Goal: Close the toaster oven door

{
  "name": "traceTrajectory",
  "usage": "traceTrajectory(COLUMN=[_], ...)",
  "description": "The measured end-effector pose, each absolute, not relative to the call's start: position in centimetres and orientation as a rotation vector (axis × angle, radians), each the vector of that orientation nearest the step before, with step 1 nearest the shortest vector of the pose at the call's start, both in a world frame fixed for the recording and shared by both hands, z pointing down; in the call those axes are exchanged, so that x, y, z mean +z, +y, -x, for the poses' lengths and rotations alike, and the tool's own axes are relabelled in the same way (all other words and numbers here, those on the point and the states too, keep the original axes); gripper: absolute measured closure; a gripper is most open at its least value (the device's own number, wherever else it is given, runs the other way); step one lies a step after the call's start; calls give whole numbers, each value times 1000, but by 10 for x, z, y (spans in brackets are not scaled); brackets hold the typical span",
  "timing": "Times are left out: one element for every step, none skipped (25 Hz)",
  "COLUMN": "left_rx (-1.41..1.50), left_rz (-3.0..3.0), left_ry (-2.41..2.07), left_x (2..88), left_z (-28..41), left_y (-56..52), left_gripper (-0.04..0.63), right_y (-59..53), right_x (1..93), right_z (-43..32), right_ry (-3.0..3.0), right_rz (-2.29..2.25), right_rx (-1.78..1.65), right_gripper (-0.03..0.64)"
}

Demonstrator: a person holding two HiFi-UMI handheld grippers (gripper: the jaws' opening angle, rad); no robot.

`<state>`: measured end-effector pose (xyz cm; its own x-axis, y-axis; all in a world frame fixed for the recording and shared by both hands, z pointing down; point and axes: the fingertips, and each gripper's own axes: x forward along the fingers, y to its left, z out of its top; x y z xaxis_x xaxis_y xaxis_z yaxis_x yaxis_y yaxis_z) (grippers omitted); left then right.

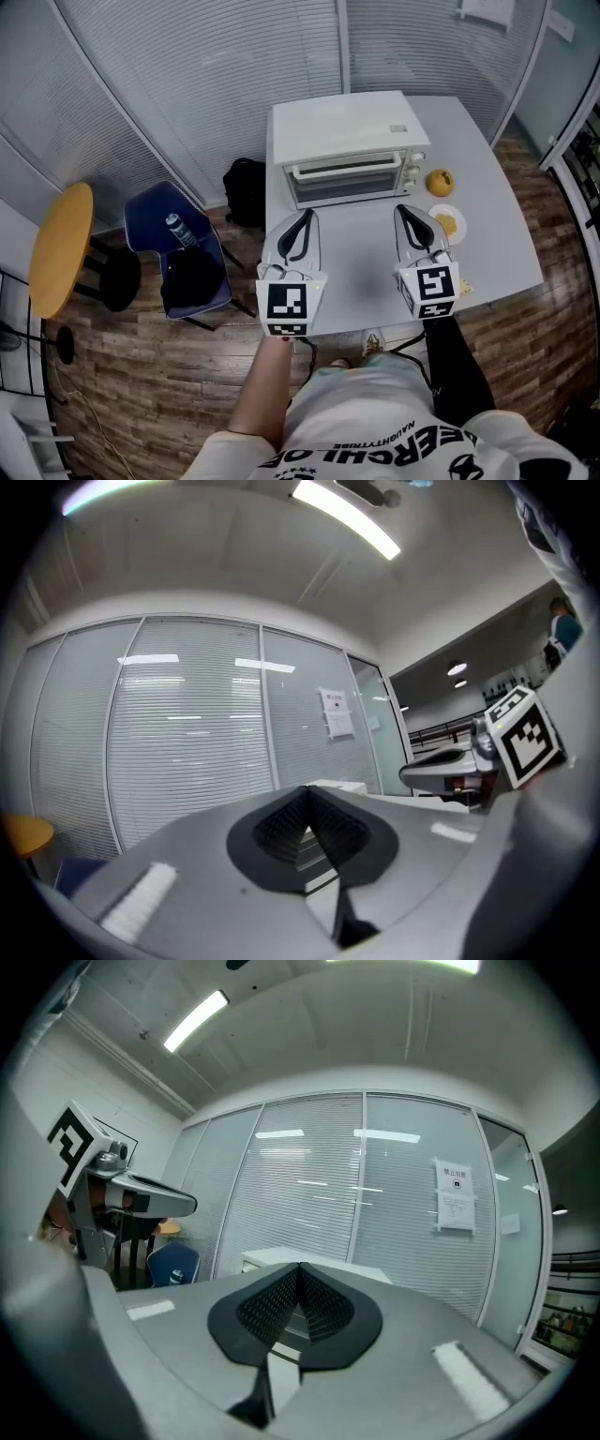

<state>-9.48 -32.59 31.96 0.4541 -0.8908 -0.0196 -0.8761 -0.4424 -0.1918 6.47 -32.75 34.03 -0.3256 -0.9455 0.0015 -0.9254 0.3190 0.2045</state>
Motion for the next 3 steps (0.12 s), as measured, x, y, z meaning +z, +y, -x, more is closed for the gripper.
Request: traceTrajectory(left_rx=[-121, -118, -115], left_rz=[2524, 2522, 2521], left_ry=[1549, 1547, 1545], left_x=[318, 318, 317], left_z=[95, 96, 97], left_y=[-323, -319, -316], left_gripper=[540, 540, 540], right_y=[-325, -322, -319], right_x=[340, 340, 340], right_z=[-64, -63, -62], right_ry=[-2451, -2452, -2452], right_rz=[-1748, -1747, -1747], right_rx=[-255, -257, -258], right_gripper=[617, 617, 617])
